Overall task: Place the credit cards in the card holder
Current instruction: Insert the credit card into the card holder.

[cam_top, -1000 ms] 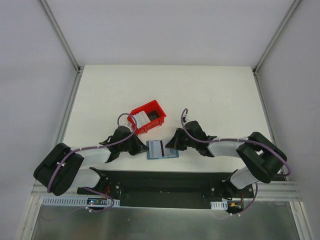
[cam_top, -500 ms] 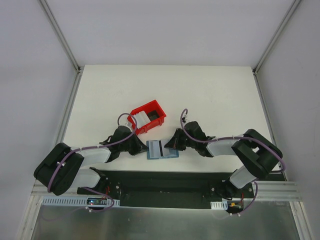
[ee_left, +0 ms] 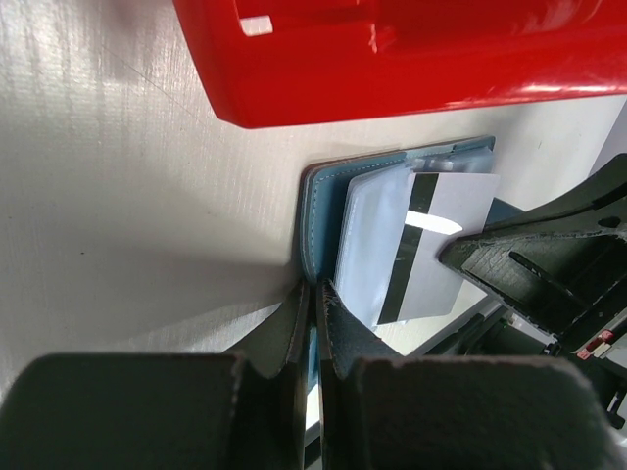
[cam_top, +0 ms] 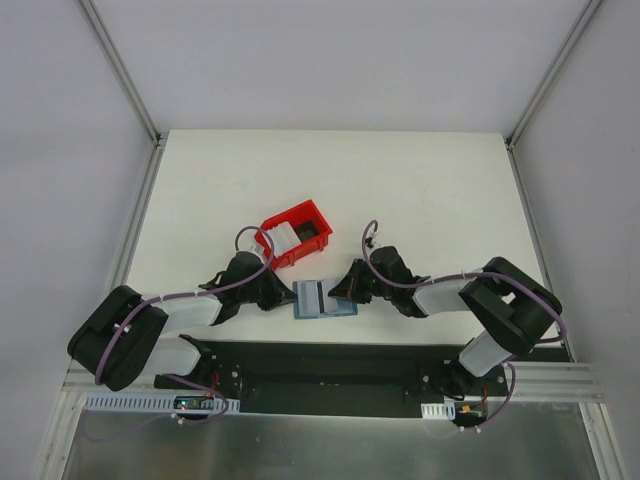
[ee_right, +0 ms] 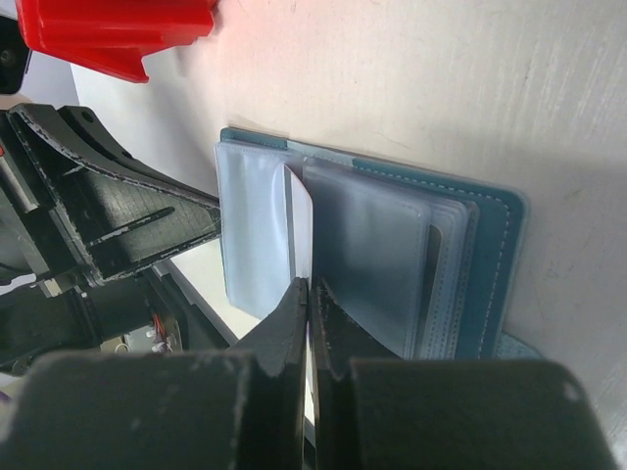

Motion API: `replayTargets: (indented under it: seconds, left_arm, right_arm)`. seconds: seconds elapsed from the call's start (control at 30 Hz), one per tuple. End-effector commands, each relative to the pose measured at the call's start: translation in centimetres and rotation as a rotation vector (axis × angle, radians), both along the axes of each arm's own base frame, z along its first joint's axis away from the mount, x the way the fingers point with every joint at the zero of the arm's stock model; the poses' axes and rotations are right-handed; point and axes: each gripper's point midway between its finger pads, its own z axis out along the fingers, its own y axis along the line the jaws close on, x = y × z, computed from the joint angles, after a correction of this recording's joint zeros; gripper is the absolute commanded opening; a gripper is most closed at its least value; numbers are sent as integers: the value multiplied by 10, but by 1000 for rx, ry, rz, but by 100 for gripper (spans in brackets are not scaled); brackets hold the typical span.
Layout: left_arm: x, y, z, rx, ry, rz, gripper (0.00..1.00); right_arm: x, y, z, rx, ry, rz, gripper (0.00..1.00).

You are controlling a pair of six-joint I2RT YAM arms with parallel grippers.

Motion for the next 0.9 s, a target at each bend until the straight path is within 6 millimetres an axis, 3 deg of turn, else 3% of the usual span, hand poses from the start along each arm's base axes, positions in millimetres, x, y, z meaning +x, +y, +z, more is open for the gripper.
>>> replayTargets:
  seconds: [0.0,0.17,0.87]
  left_arm:
    - [-45,44,-51,233,160,-12,0]
    - [-44,44,-51,233,160,-12,0]
    - [-43,43,-51,235,158,-13,0]
  right_arm:
    - [-14,-12,-13,-46,34,-18,0]
    - [-14,-16,-18,-79,44,-25,0]
    - [-27,17,-20,-46,71,28,3]
